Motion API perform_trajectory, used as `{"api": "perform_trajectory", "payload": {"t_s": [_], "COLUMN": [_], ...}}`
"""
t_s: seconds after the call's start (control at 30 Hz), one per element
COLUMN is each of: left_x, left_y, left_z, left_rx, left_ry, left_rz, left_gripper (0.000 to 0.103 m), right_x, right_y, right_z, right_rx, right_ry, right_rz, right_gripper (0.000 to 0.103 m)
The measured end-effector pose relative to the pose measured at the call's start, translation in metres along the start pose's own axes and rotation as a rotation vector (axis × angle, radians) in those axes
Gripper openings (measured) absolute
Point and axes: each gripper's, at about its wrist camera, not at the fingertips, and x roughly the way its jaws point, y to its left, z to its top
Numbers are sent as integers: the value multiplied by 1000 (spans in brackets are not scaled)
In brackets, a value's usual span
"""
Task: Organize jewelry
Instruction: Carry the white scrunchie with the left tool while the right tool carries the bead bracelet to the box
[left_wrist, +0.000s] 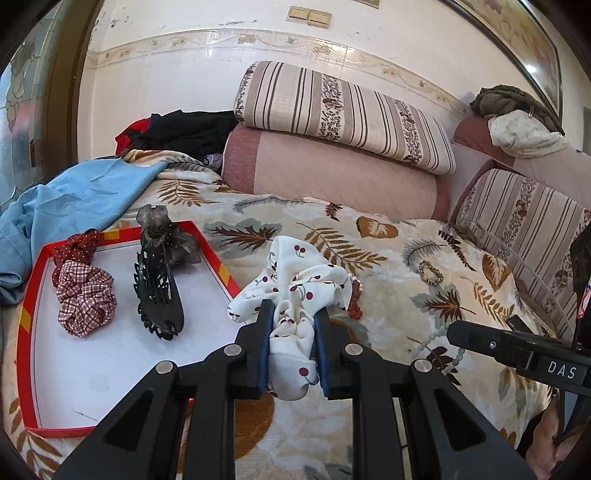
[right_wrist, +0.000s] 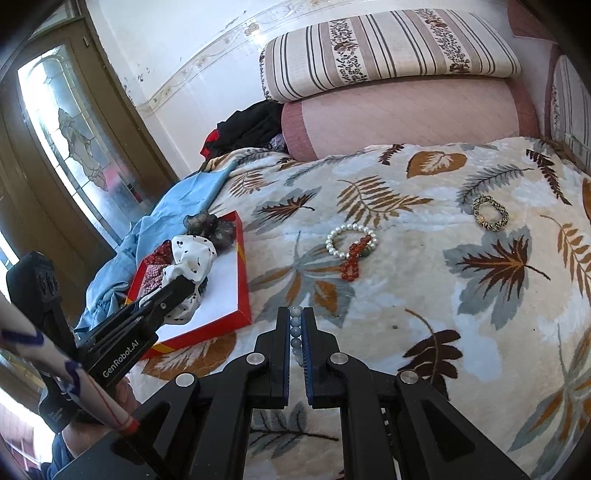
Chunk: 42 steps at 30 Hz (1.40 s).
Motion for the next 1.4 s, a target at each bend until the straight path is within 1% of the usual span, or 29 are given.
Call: {"api": "perform_trajectory", "payload": {"t_s": [0.23, 0.4, 0.7, 0.87, 1.03, 1.2, 1.33, 1.4], "left_x": [-6, -9, -7, -5, 0, -3, -12, -19], "left_y": [6, 10, 10, 11, 13, 12, 26, 35], "left_z": [4, 8, 7, 4, 5, 4, 5, 6], "left_rx": [-20, -38, -42, -26, -47, -25, -49, -55], "left_ry": [-19, -31, -25, -23, -15, -18, -28, -46], "left_rz": [-5, -15, -10, 18, 12, 24, 41, 70], "left_gripper": [20, 20, 20, 20, 20, 20, 20, 20], "right_x": [-2, -12, -30, -33, -41, -47, -42, -37], "right_y": [4, 11, 10, 13, 17, 19, 20, 24], "right_z": [1, 4, 2, 5, 4, 6, 10, 13], "right_rx": [3, -9, 17, 31, 27, 23, 40, 36], "right_ry": [6, -13, -35, -24, -25, -43, -40, -35], "right_rz": [-2, -11, -10, 0, -15, -21, 8, 27], "right_gripper": [7, 7, 7, 7, 7, 7, 7, 7]}}
